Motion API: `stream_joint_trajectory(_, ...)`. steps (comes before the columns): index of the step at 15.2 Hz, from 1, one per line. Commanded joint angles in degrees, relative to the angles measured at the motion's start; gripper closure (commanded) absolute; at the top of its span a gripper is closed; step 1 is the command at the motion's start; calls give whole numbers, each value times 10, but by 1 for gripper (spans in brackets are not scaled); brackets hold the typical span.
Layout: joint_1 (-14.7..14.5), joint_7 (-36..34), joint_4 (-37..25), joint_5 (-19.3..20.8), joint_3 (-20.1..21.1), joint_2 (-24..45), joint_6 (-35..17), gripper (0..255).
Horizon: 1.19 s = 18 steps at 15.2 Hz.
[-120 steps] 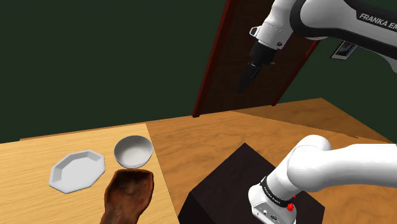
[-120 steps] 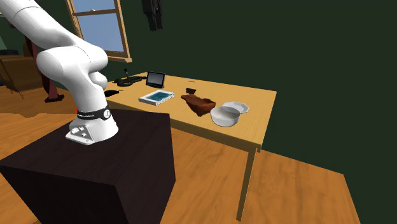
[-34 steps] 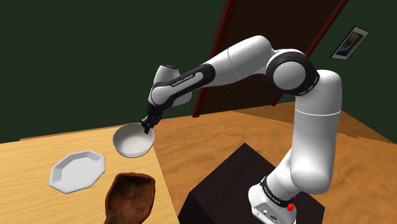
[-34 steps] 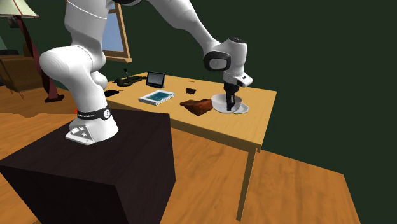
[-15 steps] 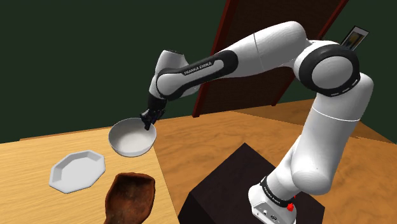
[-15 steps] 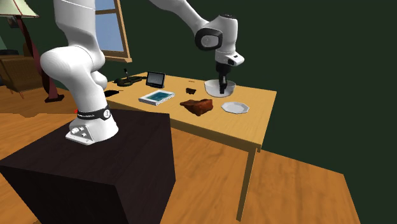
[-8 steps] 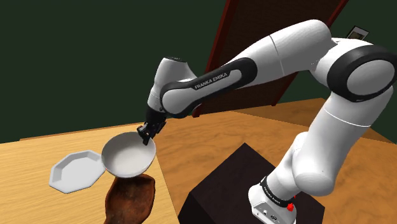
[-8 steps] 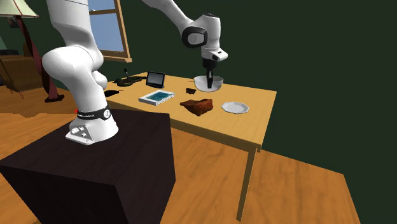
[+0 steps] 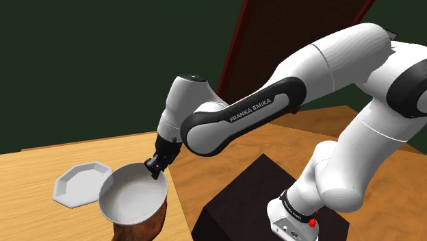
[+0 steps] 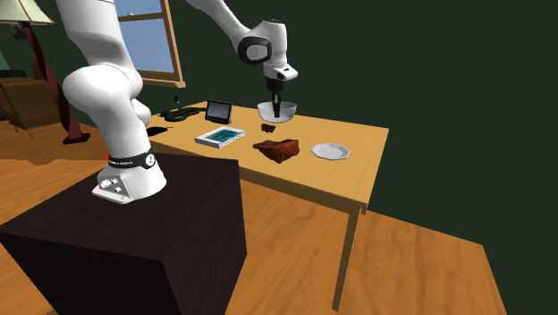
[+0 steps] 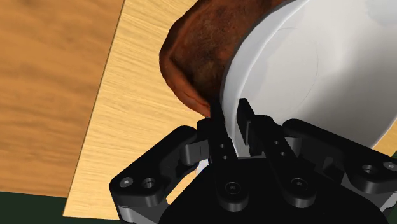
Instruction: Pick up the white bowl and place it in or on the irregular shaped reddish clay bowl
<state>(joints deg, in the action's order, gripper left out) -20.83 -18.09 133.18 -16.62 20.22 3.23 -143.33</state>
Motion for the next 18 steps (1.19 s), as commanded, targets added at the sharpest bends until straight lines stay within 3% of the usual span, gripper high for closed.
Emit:
stream_joint_trajectory(1, -5, -7, 9, -1, 4, 3, -14, 255)
stream_joint_trajectory(18, -14, 3, 25, 13, 0, 112, -136, 255)
